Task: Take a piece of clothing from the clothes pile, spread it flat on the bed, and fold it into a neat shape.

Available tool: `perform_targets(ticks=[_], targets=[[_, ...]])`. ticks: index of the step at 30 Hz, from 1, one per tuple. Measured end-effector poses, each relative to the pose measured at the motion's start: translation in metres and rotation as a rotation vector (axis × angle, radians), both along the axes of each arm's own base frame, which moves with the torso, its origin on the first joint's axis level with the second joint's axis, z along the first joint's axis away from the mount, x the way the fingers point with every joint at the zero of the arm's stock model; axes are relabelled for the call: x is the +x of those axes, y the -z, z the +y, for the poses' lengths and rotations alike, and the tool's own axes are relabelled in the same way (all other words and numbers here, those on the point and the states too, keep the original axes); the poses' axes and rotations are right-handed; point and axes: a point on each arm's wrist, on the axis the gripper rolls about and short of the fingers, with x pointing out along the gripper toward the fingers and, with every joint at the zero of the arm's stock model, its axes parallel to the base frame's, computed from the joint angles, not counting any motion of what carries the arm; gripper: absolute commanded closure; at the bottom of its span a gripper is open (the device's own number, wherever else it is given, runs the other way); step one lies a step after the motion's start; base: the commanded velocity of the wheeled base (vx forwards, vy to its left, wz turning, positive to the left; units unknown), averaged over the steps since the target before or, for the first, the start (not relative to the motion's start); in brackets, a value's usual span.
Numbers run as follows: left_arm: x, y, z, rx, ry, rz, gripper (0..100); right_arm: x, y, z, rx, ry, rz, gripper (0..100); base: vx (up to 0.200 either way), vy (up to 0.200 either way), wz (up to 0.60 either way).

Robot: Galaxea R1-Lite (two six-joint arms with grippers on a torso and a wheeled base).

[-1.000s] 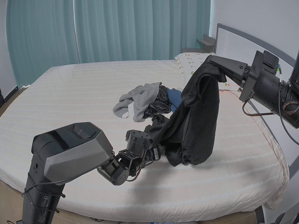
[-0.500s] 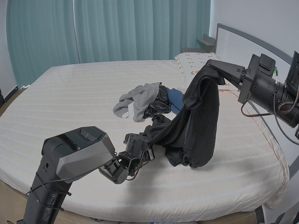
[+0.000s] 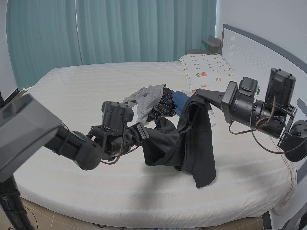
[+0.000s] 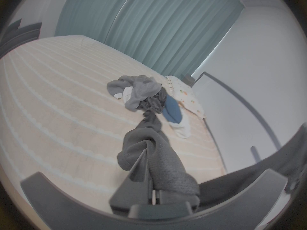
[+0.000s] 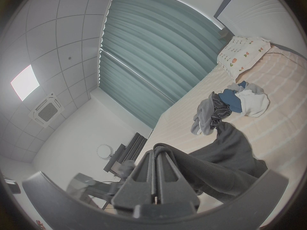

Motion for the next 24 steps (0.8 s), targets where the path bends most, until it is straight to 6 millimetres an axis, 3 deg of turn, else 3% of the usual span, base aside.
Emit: perform_targets(ticks=[5,8,10,13,24], targets=[[-0.024,-0.052,0.017,-0.095,0.009,-0.076,100,0.013,-0.017,0.005,0.091,0.068,-0.145,100,0.000,0.000,0.00],[-0.035,-0.066,0.027,-0.137,0.002,-0.093,100,0.014,-0.022,0.002,0.131,0.102,-0.205,100,0.000,0.000,0.00],[-0.042,-0.070,0.032,-0.170,-0.003,-0.088,100,0.013,-0.012,0.000,0.117,0.114,-0.180,100,0.000,0.000,0.00],[-0.049,-0.068,0.036,-0.203,0.001,-0.064,100,0.011,0.006,-0.003,0.086,0.126,-0.130,100,0.000,0.000,0.00],[-0.076,-0.027,0.045,-0.360,0.067,0.052,100,0.018,0.086,-0.004,0.018,0.181,0.083,100,0.000,0.000,0.00]])
